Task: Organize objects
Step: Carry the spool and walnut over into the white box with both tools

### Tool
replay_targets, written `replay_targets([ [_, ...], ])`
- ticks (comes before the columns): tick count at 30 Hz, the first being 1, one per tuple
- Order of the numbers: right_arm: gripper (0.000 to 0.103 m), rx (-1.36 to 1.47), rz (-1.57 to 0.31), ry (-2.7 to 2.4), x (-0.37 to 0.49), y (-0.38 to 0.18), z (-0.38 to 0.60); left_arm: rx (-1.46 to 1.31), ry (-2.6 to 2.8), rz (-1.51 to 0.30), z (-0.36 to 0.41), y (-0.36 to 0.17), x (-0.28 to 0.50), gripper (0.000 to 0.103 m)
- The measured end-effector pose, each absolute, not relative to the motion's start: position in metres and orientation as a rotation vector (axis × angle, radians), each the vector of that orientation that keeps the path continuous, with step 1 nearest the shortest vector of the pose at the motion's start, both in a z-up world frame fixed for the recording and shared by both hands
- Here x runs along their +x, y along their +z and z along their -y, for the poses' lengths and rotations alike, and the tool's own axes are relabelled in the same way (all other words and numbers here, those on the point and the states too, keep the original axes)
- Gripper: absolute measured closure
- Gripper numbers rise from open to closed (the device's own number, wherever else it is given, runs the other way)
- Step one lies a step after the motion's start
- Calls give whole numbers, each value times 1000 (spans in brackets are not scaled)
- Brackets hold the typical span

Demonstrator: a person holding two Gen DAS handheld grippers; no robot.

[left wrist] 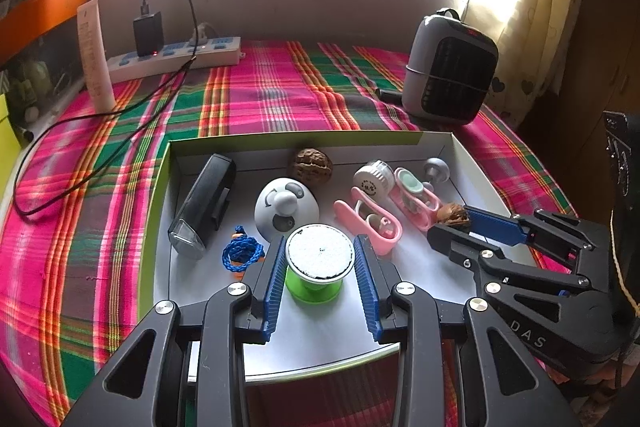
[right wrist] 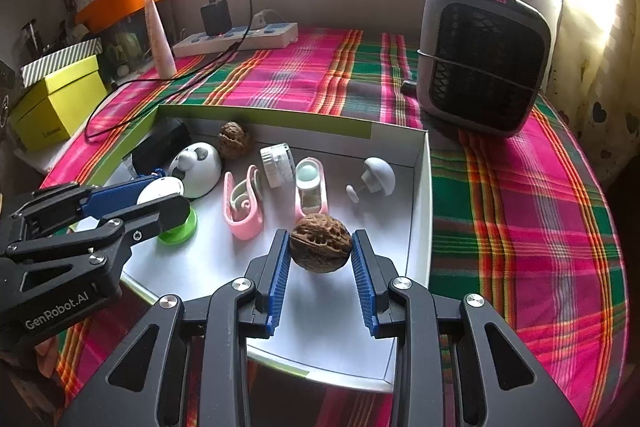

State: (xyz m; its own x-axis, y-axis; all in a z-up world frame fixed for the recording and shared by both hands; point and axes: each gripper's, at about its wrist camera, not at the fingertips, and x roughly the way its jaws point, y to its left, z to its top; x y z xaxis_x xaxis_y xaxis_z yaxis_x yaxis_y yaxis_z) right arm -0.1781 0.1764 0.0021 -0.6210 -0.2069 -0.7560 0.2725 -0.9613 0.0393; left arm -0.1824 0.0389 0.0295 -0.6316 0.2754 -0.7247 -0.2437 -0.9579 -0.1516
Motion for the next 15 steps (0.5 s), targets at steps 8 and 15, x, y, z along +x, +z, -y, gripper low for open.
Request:
replay_targets([
  [8,70,1197,-111,-2608,-178,2,-176,-1185,2594,48,-41,26,-183,71],
  [15,71,1196,-110,-2608,-178,1,-176,-1189,2591,49,-41,24,-184,71],
])
